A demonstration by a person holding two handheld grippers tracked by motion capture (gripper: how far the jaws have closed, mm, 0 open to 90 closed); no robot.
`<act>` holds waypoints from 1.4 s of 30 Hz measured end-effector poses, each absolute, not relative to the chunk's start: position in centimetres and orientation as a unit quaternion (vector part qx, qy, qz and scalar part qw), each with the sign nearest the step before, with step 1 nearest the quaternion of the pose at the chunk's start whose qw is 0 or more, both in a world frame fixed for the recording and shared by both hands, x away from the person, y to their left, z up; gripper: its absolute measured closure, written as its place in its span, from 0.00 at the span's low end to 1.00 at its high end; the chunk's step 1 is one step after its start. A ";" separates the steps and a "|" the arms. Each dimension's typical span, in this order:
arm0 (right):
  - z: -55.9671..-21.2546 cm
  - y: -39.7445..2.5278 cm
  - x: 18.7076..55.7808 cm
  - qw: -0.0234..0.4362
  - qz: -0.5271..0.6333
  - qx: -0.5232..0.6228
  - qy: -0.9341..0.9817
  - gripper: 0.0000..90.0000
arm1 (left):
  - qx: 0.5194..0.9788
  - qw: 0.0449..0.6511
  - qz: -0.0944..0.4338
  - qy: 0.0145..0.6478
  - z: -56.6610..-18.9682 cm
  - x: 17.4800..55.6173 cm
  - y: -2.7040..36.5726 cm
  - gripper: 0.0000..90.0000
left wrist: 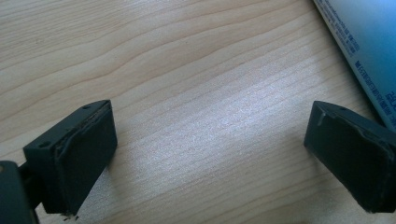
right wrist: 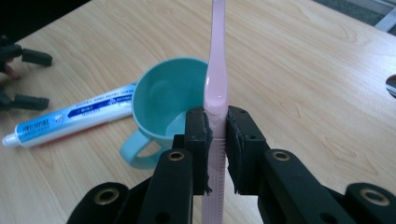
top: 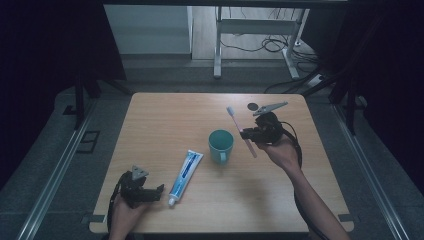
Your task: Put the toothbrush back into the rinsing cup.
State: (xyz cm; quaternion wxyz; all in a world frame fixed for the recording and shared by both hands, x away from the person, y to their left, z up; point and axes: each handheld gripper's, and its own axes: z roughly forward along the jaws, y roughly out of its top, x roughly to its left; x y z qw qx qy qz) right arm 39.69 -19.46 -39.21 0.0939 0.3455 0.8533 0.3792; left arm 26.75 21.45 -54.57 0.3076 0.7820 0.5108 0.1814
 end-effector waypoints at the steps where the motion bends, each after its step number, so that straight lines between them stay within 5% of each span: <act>1: -39.2 -19.4 39.8 0.095 0.382 0.344 0.853 0.88 | 0.782 0.308 0.181 0.511 -54.6 26.7 21.4 0.03; 42: -38.0 -14.3 41.8 0.117 0.439 0.331 0.827 0.88 | 0.783 0.307 0.181 0.509 -54.6 26.8 21.4 0.02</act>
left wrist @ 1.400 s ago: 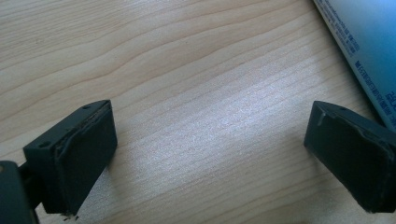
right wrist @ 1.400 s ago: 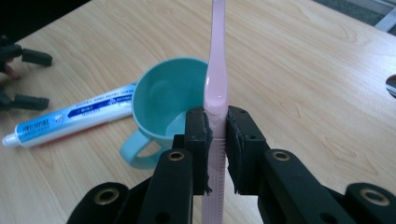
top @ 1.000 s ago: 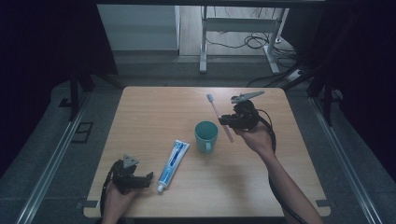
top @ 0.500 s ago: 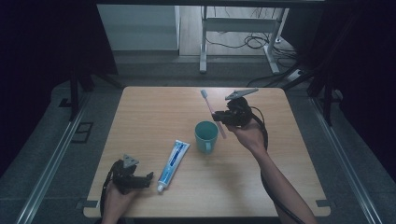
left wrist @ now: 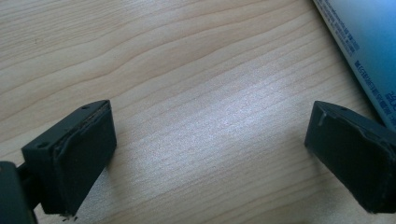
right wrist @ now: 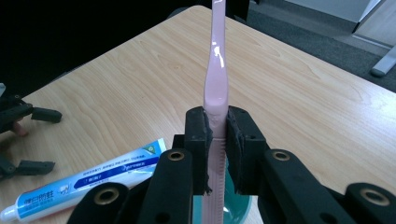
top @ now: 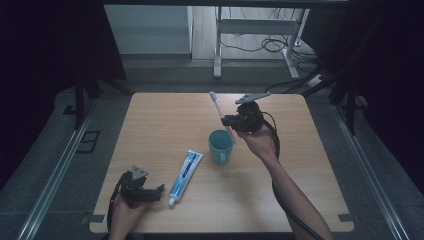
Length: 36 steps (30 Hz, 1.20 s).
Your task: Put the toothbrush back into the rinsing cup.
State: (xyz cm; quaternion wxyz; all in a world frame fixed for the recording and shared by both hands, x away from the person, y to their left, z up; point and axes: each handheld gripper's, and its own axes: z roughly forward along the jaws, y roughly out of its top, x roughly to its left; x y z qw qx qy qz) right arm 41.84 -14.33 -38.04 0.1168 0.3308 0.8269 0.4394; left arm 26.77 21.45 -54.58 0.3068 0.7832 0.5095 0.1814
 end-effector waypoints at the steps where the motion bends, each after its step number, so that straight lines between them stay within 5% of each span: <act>1: -38.0 -14.2 41.9 0.118 0.440 0.330 0.827 0.88 | 0.783 0.307 0.182 0.510 -54.6 26.8 21.4 0.02; 36: -43.3 -12.0 42.1 0.107 0.422 0.327 0.839 0.87 | 0.783 0.307 0.181 0.510 -54.6 26.8 21.4 0.02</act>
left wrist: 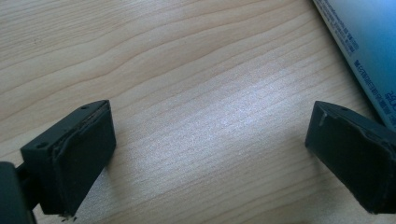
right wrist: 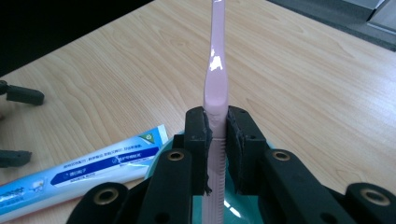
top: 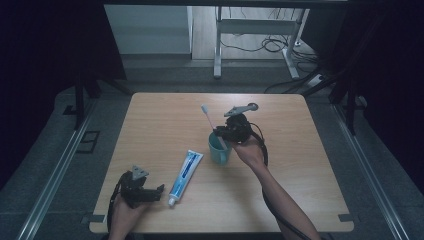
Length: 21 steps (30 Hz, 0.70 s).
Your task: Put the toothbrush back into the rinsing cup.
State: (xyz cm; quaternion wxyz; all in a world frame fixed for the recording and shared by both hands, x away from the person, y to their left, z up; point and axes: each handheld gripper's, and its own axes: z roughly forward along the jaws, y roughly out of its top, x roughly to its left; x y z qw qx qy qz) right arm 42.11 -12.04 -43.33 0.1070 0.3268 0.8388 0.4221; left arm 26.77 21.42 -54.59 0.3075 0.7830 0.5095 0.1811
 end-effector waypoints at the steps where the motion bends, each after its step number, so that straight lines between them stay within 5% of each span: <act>1: -43.5 -12.0 42.1 0.106 0.422 0.327 0.839 0.87 | 0.783 0.307 0.181 0.510 -54.6 26.8 21.4 0.02; 21: -46.1 -12.0 42.2 0.092 0.406 0.338 0.844 0.86 | 0.783 0.307 0.181 0.510 -54.6 26.8 21.4 0.02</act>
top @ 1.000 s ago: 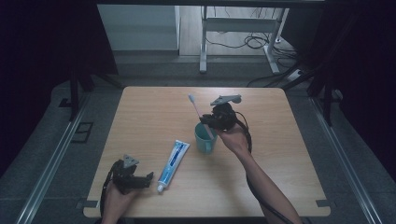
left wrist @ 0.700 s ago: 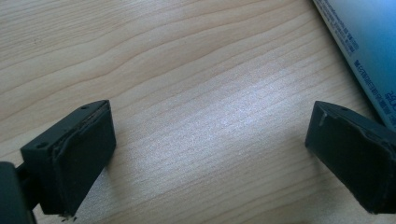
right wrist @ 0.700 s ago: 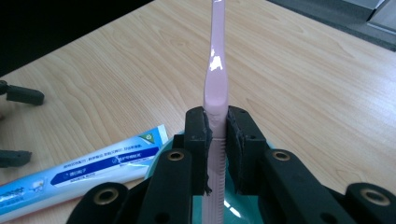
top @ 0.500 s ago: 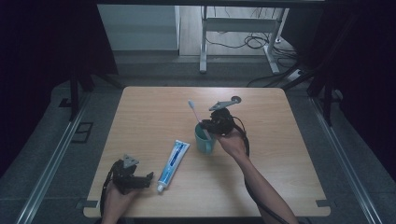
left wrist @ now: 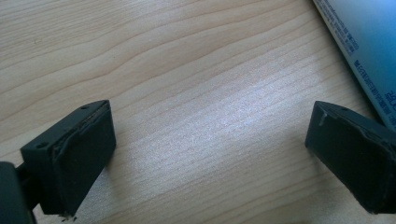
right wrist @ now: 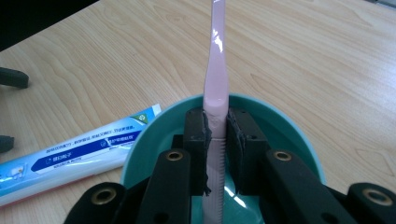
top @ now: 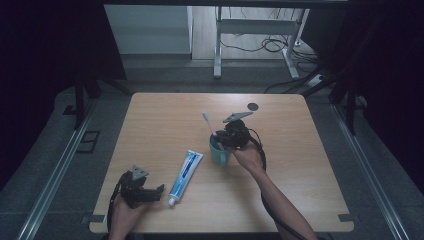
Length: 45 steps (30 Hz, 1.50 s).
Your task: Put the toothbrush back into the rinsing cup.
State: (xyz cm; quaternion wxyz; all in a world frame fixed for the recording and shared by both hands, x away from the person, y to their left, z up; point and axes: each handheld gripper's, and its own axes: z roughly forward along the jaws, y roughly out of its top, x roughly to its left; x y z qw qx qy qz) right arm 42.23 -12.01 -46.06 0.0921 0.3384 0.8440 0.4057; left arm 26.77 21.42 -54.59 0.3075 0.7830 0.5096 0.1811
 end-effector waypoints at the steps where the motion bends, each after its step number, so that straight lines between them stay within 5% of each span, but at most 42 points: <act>1: -46.1 -12.0 42.2 0.092 0.405 0.339 0.844 0.86 | 0.783 0.307 0.181 0.510 -54.6 26.8 21.4 0.02; 24: -45.9 -12.3 42.0 0.091 0.391 0.335 0.852 0.77 | 0.783 0.307 0.181 0.509 -54.6 26.8 21.4 0.02; 45: -42.9 -13.7 39.5 0.107 0.392 0.311 0.859 0.42 | 0.782 0.307 0.182 0.511 -54.6 26.7 21.3 0.02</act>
